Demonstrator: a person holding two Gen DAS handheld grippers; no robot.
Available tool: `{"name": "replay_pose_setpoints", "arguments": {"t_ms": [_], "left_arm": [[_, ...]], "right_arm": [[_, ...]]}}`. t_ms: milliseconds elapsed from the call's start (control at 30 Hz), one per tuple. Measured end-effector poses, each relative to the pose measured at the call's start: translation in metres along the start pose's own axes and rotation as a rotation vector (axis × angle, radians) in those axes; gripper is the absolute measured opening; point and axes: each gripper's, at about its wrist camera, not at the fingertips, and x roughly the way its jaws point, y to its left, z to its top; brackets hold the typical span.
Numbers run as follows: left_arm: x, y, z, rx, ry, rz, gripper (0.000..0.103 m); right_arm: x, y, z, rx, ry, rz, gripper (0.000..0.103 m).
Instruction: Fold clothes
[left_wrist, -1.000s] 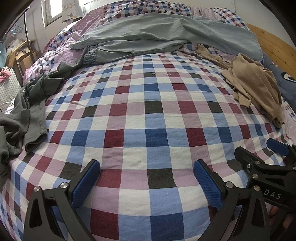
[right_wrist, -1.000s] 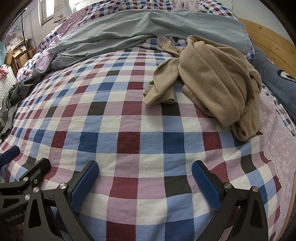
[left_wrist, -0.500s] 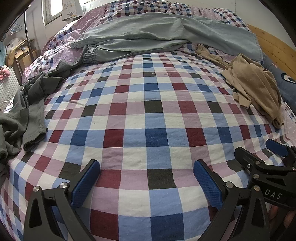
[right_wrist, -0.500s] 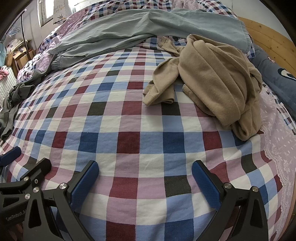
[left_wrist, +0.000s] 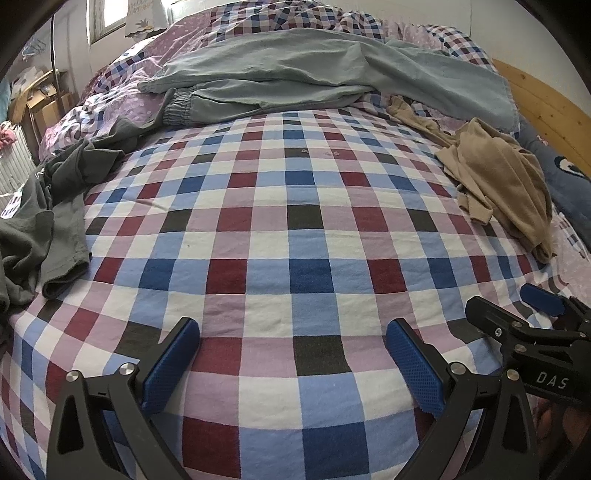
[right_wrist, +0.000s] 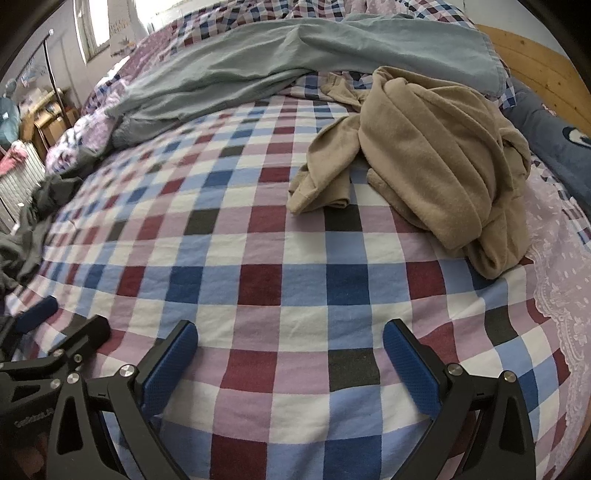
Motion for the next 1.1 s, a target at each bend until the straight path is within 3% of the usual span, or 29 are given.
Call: {"name": "replay_pose_setpoints", "arguments": {"t_ms": [67, 200, 300, 433, 633, 733, 933, 1100], "left_arm": [[-0.001, 0.002, 0.000, -0.013, -0.006, -0.014, 0.102], [-0.004, 0.007, 0.001, -0.052, -0.021, -0.057, 0.102], [-0.008, 0.009, 0.003, -0.085, -0.034, -0.106, 0.102], [-0.013, 0.006, 0.003, -0.121, -0.051, -0.190, 0.102], [-0.016, -0.001, 0.004, -0.115, -0.052, -0.247, 0.101], [-0.016, -0.002, 0.005, -0.115, -0.049, -0.258, 0.101], [-0.018, 0.000, 0.004, -0.122, -0.046, -0.278, 0.101], [-0.020, 0.004, 0.004, -0.128, -0.042, -0.298, 0.101]], "right_arm": [[-0.006, -0.004, -0.001, 0.011, -0.017, 0.037, 0.101], [-0.017, -0.015, -0.001, 0.016, -0.045, 0.082, 0.087], [-0.031, -0.039, 0.002, 0.041, -0.095, 0.062, 0.084], [-0.048, -0.084, 0.003, 0.115, -0.150, -0.014, 0.064], [-0.052, -0.151, -0.007, 0.315, -0.139, -0.047, 0.042], [-0.050, -0.148, -0.007, 0.292, -0.133, -0.065, 0.042], [-0.040, -0.111, 0.007, 0.126, -0.140, -0.125, 0.042], [-0.018, -0.104, 0.011, 0.088, -0.068, -0.175, 0.040]]}}
